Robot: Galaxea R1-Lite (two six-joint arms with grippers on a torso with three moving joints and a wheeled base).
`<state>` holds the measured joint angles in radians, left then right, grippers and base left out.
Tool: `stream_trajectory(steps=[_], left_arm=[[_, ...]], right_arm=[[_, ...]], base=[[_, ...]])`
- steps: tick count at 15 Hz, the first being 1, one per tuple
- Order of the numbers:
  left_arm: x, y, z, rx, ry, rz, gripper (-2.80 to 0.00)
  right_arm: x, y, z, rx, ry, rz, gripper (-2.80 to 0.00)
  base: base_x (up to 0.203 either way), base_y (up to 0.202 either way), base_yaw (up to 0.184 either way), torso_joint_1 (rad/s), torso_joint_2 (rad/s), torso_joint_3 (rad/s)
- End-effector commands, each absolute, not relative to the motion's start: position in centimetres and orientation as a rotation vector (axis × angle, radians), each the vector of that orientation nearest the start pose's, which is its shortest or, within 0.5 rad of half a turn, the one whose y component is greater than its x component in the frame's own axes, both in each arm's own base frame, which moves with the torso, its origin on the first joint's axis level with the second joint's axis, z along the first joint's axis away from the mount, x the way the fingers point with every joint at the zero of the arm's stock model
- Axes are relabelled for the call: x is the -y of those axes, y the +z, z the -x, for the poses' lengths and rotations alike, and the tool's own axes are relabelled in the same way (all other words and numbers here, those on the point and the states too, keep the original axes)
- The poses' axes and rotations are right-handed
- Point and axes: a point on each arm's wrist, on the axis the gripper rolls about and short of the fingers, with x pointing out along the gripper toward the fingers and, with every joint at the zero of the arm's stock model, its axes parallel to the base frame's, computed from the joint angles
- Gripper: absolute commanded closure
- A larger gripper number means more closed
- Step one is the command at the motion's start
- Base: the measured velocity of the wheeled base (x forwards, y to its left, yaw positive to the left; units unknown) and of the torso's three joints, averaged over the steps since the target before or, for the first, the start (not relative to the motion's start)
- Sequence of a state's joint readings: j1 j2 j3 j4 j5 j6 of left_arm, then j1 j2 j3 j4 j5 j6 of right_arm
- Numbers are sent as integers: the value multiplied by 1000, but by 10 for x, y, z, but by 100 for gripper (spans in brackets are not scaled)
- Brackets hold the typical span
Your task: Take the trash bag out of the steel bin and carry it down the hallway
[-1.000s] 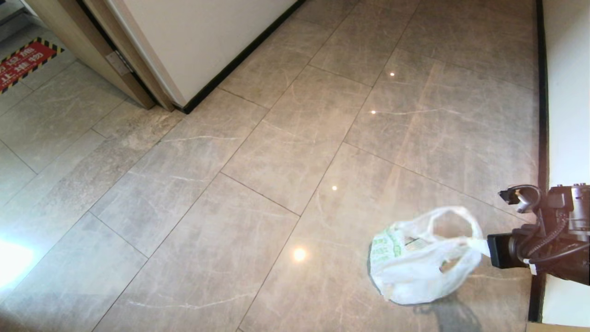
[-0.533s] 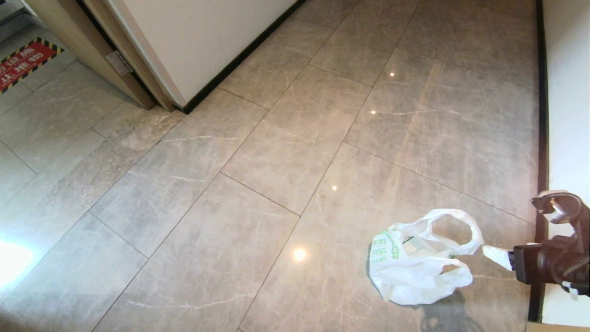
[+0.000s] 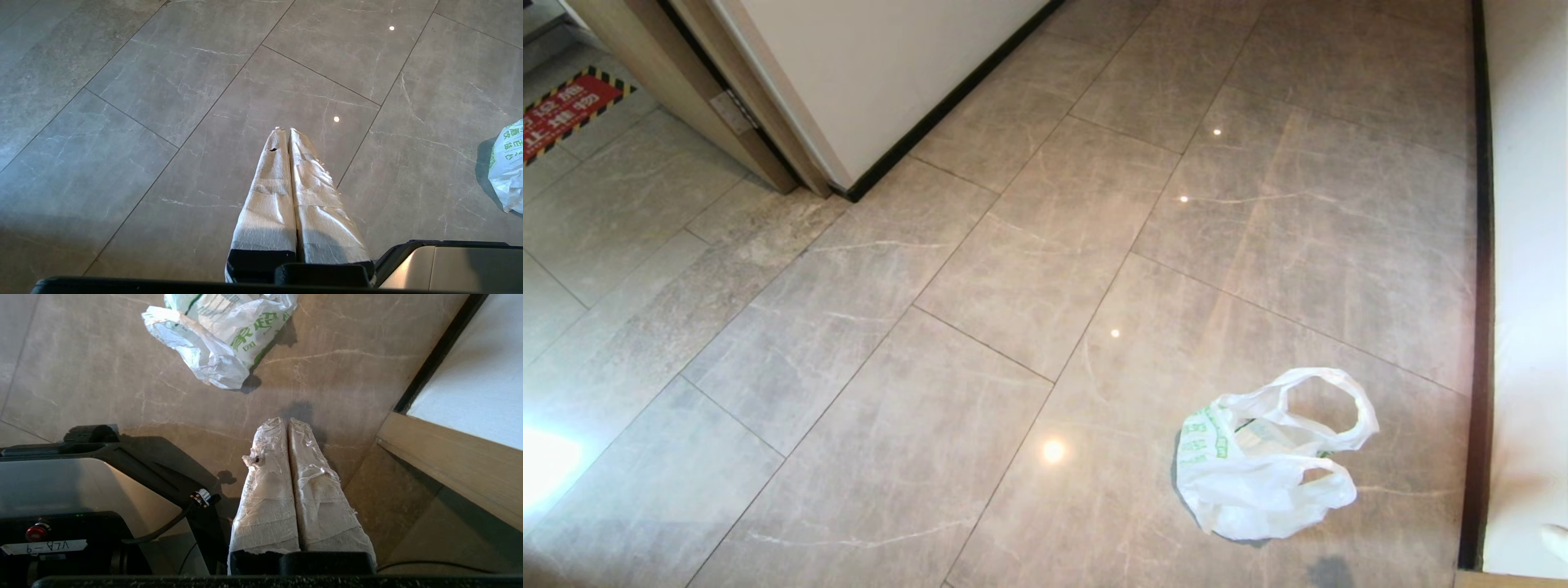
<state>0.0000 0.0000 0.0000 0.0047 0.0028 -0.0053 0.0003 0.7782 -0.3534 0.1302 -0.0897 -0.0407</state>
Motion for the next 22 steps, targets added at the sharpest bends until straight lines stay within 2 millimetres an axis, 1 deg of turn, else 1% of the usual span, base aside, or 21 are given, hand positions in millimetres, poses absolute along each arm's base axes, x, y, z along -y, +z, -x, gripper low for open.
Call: stream_trajectory(steps=[1,3,5,6,9,11,13,22], left_arm=[[0,75,23,-5,3,6,0],[0,75,23,-5,3,6,0],[0,75,23,-5,3,6,0],[0,75,23,-5,3,6,0],[0,75,23,-5,3,6,0],[0,75,23,-5,3,6,0],[0,75,23,-5,3,6,0],[0,75,23,-5,3,5,0]], right_arm=[[2,139,-21,-431,-82,68,0],[2,106,-4,-456,-83,73,0],[1,89,3,-429,-39,60,0],[0,85,7,-387,-9,55,0],[0,79,23,-152,12,55,0],[0,77,27,-38,4,48,0],[0,77,25,-23,-3,44,0],[0,77,24,-22,-6,28,0]], base=[[0,0,0,0,0,0],[0,0,0,0,0,0],[0,0,0,0,0,0],[0,0,0,0,0,0],[0,0,0,0,0,0],[0,0,0,0,0,0],[0,0,0,0,0,0],[0,0,0,0,0,0]])
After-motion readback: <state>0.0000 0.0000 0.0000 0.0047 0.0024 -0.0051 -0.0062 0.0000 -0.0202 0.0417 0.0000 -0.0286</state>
